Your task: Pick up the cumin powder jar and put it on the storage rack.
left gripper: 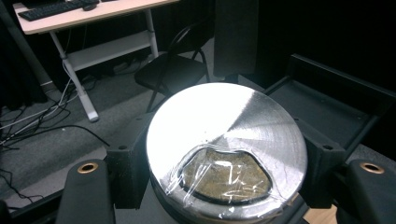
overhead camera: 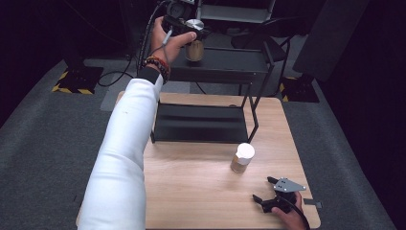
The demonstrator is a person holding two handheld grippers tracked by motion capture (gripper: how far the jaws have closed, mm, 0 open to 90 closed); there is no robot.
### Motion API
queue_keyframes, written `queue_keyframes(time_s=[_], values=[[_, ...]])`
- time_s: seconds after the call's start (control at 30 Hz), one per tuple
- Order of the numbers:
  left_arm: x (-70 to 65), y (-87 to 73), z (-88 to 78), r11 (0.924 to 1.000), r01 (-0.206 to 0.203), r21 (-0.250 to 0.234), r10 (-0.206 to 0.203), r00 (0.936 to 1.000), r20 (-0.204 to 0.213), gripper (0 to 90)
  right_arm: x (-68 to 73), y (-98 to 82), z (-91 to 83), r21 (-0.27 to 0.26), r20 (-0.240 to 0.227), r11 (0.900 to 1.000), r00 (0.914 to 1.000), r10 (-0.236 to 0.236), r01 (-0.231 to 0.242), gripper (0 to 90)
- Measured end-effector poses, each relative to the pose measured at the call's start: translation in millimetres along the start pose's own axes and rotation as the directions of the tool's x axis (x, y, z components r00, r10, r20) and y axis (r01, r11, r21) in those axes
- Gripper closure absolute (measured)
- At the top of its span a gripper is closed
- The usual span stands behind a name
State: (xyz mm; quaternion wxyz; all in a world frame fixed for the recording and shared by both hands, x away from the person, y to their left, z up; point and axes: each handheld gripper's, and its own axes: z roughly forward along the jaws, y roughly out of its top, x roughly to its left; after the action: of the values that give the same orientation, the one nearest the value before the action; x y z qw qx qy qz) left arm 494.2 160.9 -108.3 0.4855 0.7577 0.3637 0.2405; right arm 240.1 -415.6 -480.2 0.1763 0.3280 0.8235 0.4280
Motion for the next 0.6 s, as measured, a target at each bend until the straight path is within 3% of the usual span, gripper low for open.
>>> queue_keyframes(time_s=[0.27, 0.33, 0.6], values=[[3.8, -2.0, 16.2, 0.9996, 0.005, 0.026, -0.004, 1.0, -0.006, 31.9, 0.0, 0.0, 0.0, 0.0, 0.0, 1.0, 1.0, 0.0, 0.0, 0.2], [5.4, -1.2, 19.6, 0.9991, 0.001, 0.043, -0.001, 1.0, 0.001, 31.9, -0.3, -0.1, -0.1, 0.0, -0.001, 1.0, 1.0, 0.0, 0.0, 0.2], [13.1, -4.8, 23.3, 0.999, 0.03, 0.034, -0.031, 0.9989, 0.035, 31.3, -0.1, 0.0, 0.0, 0.0, 0.0, 1.0, 1.0, 0.0, 0.0, 0.2]])
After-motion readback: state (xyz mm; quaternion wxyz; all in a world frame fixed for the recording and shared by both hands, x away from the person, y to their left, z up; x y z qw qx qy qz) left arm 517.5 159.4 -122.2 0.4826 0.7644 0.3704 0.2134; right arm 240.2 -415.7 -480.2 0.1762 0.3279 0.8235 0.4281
